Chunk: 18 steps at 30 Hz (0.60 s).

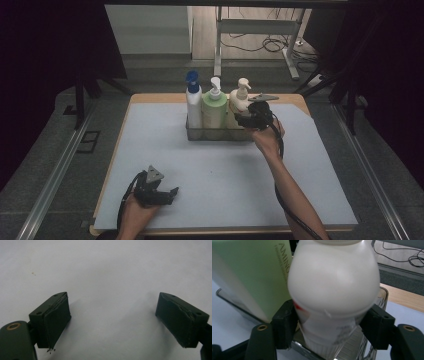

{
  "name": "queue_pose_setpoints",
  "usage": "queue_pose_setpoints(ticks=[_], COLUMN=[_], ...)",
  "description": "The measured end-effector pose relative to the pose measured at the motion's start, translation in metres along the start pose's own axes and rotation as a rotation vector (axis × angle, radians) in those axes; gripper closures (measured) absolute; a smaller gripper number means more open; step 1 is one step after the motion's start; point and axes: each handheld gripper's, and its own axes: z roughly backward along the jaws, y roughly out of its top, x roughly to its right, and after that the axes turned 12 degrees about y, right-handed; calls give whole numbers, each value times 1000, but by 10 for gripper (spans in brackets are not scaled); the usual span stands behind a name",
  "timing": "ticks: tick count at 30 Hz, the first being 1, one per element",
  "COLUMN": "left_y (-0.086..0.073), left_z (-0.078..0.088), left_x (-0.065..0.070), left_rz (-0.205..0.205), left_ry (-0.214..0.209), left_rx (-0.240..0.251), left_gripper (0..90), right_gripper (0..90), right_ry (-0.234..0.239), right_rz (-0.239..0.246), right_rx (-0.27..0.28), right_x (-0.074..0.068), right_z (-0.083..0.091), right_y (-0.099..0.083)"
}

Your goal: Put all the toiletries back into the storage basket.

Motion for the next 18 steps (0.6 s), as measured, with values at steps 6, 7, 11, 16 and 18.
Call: queue_pose_setpoints(ticks=[6, 7, 11, 16, 18], left_y=[0, 0, 0, 0, 0], left_z=[0, 0, 0, 0, 0], left_x=[0, 0, 0, 0, 0], left_rz=[0, -2, 0, 0, -4], left_ry=[0, 0, 0, 0, 0], left_rx=[-1, -2, -1, -1, -3], left_gripper=[121, 121, 121, 121, 121], right_gripper=[387, 399, 458, 496, 522], right_ry=[24, 28, 48, 59, 60], right_rz=[-6, -5, -14, -12, -4], right_rx=[-7, -7, -7, -13, -20], right_x=[1, 1, 3, 5, 6], right_z=[13, 14, 23, 30, 32], right_y=[-6, -6, -10, -14, -15])
